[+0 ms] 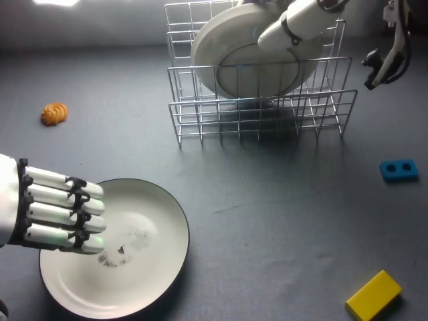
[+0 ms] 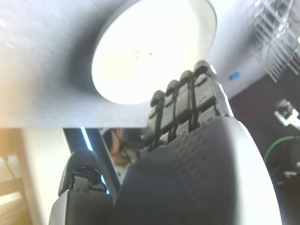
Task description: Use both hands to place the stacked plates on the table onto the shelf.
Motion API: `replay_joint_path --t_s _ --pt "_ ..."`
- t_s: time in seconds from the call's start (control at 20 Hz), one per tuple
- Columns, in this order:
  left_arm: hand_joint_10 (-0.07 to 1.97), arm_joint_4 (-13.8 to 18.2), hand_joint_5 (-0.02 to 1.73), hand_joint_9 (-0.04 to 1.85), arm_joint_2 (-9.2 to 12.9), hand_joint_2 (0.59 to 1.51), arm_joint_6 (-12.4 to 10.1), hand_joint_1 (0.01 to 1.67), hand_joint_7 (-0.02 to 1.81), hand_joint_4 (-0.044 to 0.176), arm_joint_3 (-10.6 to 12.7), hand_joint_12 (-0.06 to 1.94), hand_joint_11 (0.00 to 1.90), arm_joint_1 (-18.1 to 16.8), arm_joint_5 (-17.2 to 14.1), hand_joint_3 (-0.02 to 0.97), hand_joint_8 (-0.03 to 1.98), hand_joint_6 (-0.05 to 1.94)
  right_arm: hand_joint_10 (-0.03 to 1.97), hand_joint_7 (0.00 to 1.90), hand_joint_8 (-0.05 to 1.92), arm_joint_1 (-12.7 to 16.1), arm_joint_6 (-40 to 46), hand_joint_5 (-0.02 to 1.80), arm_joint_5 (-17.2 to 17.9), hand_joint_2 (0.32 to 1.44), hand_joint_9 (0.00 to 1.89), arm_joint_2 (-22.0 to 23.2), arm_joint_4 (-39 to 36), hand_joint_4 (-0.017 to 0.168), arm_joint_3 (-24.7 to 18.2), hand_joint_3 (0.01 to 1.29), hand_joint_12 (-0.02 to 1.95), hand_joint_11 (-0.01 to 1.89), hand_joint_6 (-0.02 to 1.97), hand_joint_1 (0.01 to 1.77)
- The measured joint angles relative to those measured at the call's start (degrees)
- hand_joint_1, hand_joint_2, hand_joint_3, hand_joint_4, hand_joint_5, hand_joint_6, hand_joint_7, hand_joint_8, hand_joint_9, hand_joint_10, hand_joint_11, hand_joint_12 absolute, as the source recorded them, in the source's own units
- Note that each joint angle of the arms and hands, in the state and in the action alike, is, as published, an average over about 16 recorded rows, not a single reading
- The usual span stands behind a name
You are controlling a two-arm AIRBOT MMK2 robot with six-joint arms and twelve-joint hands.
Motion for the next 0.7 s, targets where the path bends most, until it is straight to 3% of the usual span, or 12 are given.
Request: replay_joint_path --t_s 0.25,0.5,0.7 --pt "0.01 -1.15 0.07 0.02 -1.37 1.186 0.00 0.02 0.04 0.004 1.04 0.01 0.02 1.48 1.64 0.008 0.01 0.02 0.01 0.86 0.01 1.06 -1.10 0.83 1.58 1.03 0.84 1.11 -0.05 -0.003 -1.64 0.01 1.17 0.35 0.03 1.13" --pt "0.00 -3.37 0.07 0.02 -2.34 1.188 0.01 0.02 0.04 0.003 1.91 0.01 0.02 3.30 4.38 0.008 0.01 0.02 0.01 0.81 0.01 2.01 -4.15 0.78 6.42 1.03 0.79 3.19 -0.60 -0.003 -5.28 0.01 1.16 0.29 0.02 1.12" --pt "0.00 -5.40 0.07 0.01 -2.76 1.189 0.05 0.02 0.04 0.002 2.41 0.01 0.02 5.22 6.66 0.008 0.01 0.02 0.01 0.63 0.01 2.01 -7.53 0.60 12.09 1.01 0.60 5.18 -2.75 -0.003 -9.43 0.01 0.91 0.21 0.02 1.11"
